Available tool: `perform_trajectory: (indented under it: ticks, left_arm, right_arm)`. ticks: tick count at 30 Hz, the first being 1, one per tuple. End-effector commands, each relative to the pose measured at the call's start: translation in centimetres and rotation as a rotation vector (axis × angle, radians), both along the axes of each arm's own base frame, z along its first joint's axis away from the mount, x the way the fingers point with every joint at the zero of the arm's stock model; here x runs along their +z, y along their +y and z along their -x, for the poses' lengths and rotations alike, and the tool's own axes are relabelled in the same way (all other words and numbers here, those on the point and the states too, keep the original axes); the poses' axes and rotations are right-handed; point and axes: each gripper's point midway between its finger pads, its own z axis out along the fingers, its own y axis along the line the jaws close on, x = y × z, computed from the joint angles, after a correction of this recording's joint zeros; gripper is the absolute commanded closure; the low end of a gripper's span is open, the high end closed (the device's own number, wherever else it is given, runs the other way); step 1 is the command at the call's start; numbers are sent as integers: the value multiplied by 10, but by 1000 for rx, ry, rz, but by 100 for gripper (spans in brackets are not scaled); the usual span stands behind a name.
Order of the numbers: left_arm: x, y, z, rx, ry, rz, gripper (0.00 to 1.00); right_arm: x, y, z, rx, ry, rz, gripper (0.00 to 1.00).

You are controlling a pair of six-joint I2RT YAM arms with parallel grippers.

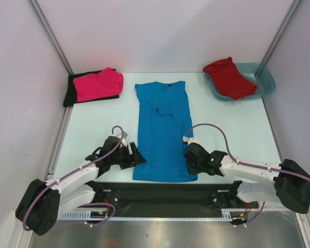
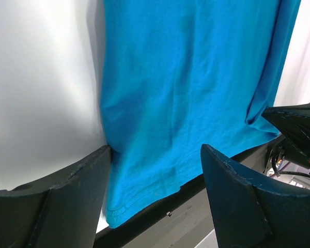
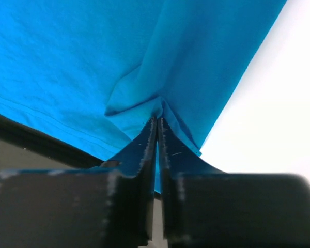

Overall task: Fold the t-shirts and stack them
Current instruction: Fold the tshirt

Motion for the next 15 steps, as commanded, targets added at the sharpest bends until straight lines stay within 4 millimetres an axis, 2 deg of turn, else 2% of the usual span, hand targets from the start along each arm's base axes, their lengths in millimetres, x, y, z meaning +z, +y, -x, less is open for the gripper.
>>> perform_trajectory:
  ticks: [1,9,12,15]
  left_arm:
    - [-3,2,1,-21,-3,-27,23]
    - [-5,1,0,-29,-6,-29,23]
    - [-6,1,0,-32,-4,-30,23]
    - [-7,1,0,-39,-3,-30,24]
  right_arm:
    - [15,7,-1,-8,-27,-63,99]
    - [51,11,20,-5,-43,-141,100]
    - [58,19,34,36,-9,-185,100]
    - [52,23,53,75,60,-194,100]
